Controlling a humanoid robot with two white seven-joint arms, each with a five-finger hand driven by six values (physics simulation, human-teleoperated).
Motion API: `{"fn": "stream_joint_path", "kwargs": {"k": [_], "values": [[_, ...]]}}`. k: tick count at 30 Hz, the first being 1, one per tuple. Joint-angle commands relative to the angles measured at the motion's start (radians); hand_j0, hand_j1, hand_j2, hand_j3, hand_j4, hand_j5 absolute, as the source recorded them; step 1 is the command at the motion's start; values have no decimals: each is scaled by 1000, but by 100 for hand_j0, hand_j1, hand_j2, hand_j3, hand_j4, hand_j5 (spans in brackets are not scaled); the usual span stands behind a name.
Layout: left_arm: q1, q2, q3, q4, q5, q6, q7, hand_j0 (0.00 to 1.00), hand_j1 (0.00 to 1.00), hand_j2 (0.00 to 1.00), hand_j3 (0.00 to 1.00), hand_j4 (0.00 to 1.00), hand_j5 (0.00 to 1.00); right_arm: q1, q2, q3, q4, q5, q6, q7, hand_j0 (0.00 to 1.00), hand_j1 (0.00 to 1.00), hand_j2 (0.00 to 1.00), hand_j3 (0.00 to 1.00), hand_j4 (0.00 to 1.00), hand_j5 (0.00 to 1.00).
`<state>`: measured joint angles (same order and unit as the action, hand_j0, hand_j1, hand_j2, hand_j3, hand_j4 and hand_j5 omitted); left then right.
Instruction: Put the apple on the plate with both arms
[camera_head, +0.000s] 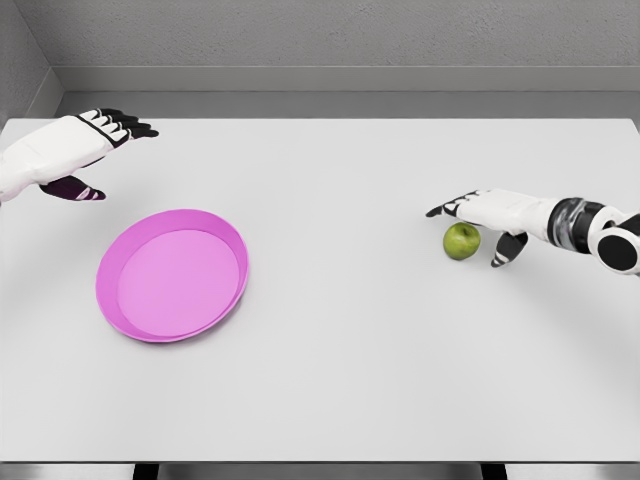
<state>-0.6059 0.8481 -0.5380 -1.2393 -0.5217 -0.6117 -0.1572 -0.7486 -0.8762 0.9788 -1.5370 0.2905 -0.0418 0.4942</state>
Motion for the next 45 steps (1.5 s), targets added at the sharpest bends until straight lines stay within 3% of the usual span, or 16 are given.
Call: {"fn": "stream_joint_path", "kwargs": {"k": [1,5,12,23,33,42,45], "values": [[0,2,1,0,6,1,-1,100,100,100,100,100,100,0,-1,1,1,-1,-1,0,98,98,98,98,98,98],[0,2,3,-2,-9,1,-1,100,100,100,100,100,100,0,-1,6,0,-1,-3,26,61,61,61,61,61,61],[-2,3,4,-2,-9,1,1,100,100,100,100,100,100,0,-1,21,0,-1,-3,26,52,52,52,52,52,52],[0,6,4,-3,-6,1,1,100,100,100,100,100,100,-21,-3,15,-6,-2,-3,26,52,52,52,52,52,52],[-2,6,4,-3,-6,1,1,100,100,100,100,100,100,-41,-10,8,-88,-5,-4,26,50,50,50,50,50,50],[-2,6,6,-5,-6,1,1,100,100,100,100,100,100,-51,69,11,-213,-5,-3,26,50,50,50,50,50,50],[-2,6,7,-5,-6,1,1,100,100,100,100,100,100,-49,112,12,-215,-5,-4,26,50,50,50,50,50,50]]}}
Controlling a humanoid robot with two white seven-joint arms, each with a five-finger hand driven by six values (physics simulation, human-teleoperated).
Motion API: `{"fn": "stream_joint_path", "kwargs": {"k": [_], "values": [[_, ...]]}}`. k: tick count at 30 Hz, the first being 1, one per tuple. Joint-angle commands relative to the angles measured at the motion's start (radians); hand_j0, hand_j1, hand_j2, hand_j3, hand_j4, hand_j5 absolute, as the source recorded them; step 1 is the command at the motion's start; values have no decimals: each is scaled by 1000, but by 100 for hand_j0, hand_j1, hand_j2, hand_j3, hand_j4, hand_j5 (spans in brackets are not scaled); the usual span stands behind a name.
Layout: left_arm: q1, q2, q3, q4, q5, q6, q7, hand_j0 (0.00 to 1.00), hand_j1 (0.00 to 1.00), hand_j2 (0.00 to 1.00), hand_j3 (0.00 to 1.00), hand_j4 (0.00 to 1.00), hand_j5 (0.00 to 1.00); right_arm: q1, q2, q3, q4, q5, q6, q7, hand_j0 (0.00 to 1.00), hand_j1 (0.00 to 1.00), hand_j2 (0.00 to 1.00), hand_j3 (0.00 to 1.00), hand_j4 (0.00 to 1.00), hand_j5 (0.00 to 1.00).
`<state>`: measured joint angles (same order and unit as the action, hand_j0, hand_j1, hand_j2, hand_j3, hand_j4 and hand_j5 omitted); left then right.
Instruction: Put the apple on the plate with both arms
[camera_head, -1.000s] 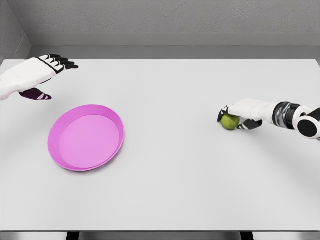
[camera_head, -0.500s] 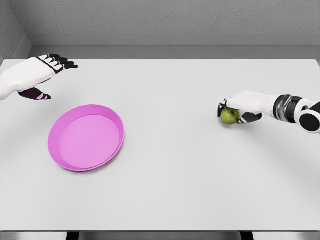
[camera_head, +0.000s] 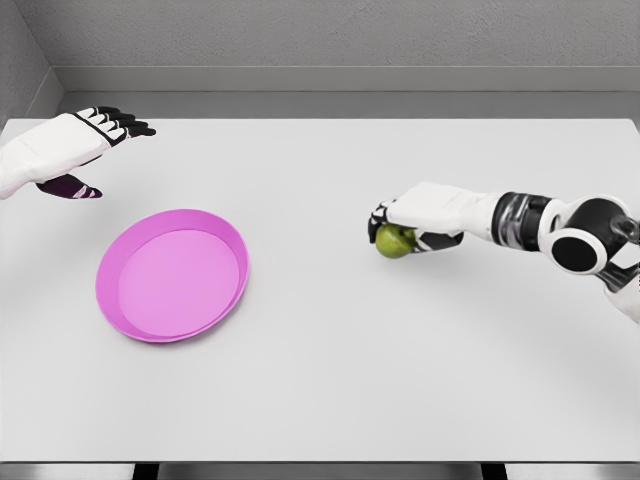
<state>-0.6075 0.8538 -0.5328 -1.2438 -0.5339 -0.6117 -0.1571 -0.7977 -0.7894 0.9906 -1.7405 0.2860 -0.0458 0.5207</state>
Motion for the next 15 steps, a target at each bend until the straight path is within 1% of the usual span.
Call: {"fn": "stream_joint_path", "kwargs": {"k": [1,4,6,11,15], "values": [[0,1,2,0,6,1,1,100,100,100,100,100,100,0,41,3,-11,-1,0,-1,50,50,50,50,50,50],[0,1,2,-2,6,1,1,100,100,100,100,100,100,0,84,10,-11,-1,0,1,50,50,50,50,50,50],[2,-1,5,-3,8,1,1,100,100,100,100,100,100,0,91,11,-11,-2,0,1,50,50,50,50,50,50],[5,1,10,-9,6,1,1,100,100,100,100,100,100,0,144,29,-11,-2,4,1,50,50,50,50,50,50],[6,-1,10,-9,6,1,1,100,100,100,100,100,100,-2,156,33,-10,-2,9,1,50,50,50,50,50,50]]}}
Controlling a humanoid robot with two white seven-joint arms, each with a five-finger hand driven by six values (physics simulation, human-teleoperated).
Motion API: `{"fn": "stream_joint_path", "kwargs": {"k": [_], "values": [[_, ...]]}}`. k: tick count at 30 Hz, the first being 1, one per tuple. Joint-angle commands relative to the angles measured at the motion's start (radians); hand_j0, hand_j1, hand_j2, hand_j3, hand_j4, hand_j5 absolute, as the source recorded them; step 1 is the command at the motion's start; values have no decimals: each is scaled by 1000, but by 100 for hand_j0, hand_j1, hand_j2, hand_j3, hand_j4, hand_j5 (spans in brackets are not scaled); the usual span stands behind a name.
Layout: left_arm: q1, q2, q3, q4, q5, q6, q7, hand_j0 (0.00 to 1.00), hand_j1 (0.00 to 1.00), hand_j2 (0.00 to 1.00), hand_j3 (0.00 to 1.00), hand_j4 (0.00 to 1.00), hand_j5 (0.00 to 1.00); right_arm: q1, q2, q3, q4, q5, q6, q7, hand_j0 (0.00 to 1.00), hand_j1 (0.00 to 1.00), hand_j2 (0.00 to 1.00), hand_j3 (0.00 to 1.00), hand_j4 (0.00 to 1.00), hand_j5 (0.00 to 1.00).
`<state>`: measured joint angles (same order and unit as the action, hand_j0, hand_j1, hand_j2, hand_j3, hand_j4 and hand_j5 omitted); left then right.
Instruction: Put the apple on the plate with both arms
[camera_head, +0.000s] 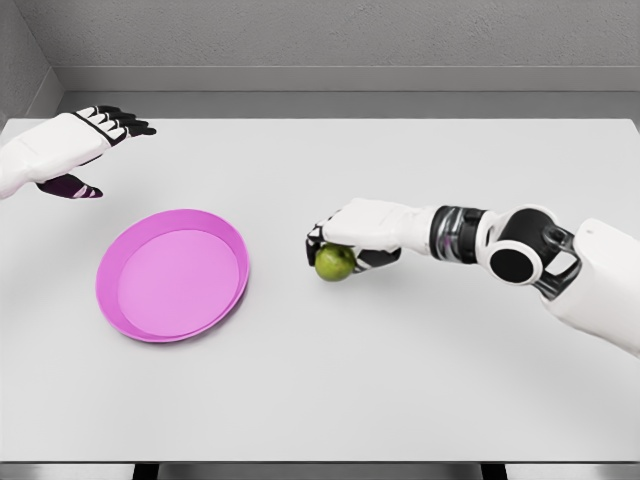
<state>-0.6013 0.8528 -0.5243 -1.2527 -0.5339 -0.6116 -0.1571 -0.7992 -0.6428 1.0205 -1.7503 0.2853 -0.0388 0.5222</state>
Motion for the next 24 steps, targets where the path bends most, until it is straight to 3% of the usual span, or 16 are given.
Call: {"fn": "stream_joint_path", "kwargs": {"k": [1,2,3,4,9,12,16,18,20,22,24], "values": [[0,0,1,-1,6,1,1,100,100,100,100,100,100,0,9,1,0,-1,2,-1,51,51,51,51,51,51],[0,0,1,-1,6,1,1,100,100,100,100,100,100,0,9,3,0,-1,3,-1,51,51,51,51,51,51],[0,0,1,-1,6,1,1,100,100,100,100,100,100,0,8,1,0,-1,8,-1,58,58,58,58,58,58],[0,0,1,-1,6,1,1,100,100,100,100,100,100,0,6,0,5,-1,11,-2,100,100,100,100,100,100],[0,-1,1,-1,6,1,1,100,100,100,100,100,100,0,6,0,2,-1,10,-2,100,100,100,100,100,100],[0,0,1,-2,8,1,1,100,100,100,100,100,100,-3,-26,-29,0,0,10,-4,100,100,100,100,100,100],[-5,5,0,-21,8,1,1,100,100,100,100,100,100,31,-207,-241,-2,0,-3,-2,100,100,100,100,100,100],[-5,-3,-2,-50,12,1,1,100,100,100,100,100,100,141,-262,-434,8,0,-6,-4,100,100,100,100,100,100],[-8,-12,-19,-117,25,1,1,100,100,100,100,100,100,264,-285,-608,9,2,-15,-4,100,100,100,100,100,100],[-40,-38,-36,-156,28,1,-36,100,100,100,100,100,100,308,-301,-677,37,2,-87,-4,100,100,100,100,100,100],[-77,-67,-83,-185,29,1,-70,100,100,100,100,100,100,339,-299,-727,110,2,-159,-7,100,100,100,100,100,100]]}}
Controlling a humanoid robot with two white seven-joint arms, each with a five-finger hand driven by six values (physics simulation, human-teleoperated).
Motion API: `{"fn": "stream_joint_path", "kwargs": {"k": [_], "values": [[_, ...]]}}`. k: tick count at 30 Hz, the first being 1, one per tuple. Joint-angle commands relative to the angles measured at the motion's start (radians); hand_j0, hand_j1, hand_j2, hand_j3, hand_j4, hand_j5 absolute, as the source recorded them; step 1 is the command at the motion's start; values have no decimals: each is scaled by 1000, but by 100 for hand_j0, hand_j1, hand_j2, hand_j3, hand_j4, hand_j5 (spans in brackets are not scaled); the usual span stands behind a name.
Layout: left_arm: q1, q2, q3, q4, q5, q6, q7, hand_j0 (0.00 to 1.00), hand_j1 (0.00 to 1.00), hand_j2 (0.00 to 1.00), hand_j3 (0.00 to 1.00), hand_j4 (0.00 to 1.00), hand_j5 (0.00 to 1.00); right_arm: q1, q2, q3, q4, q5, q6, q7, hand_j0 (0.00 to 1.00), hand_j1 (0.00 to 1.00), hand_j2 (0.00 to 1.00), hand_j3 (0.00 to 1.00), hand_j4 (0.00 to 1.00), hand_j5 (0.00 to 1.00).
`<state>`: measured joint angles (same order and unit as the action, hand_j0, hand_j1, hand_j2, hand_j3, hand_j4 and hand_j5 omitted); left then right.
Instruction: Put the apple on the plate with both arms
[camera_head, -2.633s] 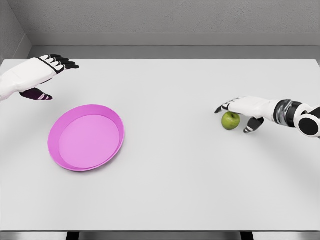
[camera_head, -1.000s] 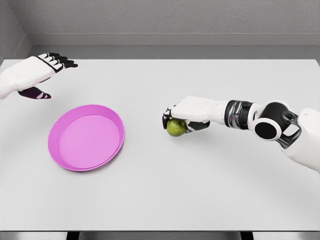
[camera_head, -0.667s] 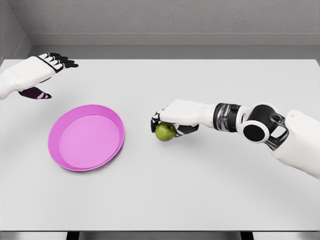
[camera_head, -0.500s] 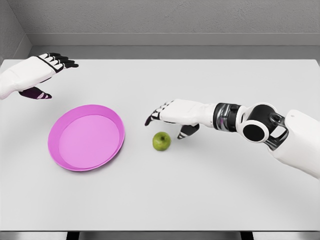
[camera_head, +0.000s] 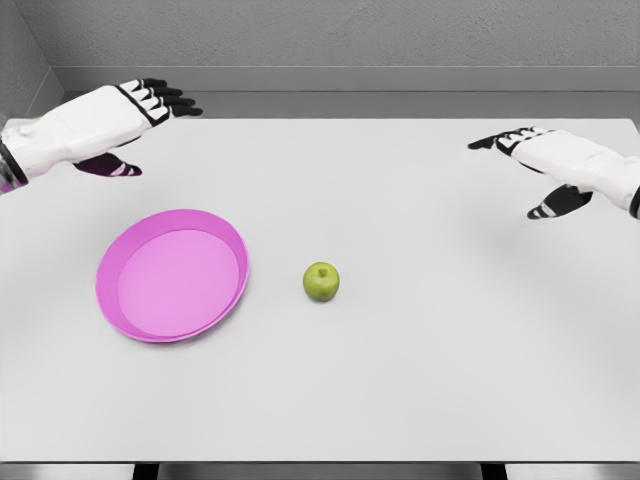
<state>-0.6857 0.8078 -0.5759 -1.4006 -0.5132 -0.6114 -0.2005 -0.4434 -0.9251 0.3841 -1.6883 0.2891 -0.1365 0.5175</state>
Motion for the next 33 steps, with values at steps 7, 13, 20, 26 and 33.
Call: {"fn": "stream_joint_path", "kwargs": {"k": [7,13,20,26,33], "values": [[-97,-144,-243,-97,21,1,-142,100,100,100,100,100,100,6,-9,-110,44,-7,-103,1,100,100,100,100,100,100],[-132,-236,-320,-97,32,1,-209,100,100,100,100,100,100,8,15,-102,36,-7,-103,1,100,100,100,100,100,100],[-141,-277,-363,-86,-48,1,-246,100,100,100,100,100,100,12,23,-96,44,-7,-103,1,100,100,100,100,100,100],[-147,-288,-404,-86,-136,1,-246,100,100,100,100,100,100,25,17,-96,44,-5,-103,1,100,100,100,100,100,100],[-147,-286,-438,-106,-136,1,-247,100,100,100,100,100,100,43,15,-97,36,-5,-104,1,100,100,100,100,100,100]]}}
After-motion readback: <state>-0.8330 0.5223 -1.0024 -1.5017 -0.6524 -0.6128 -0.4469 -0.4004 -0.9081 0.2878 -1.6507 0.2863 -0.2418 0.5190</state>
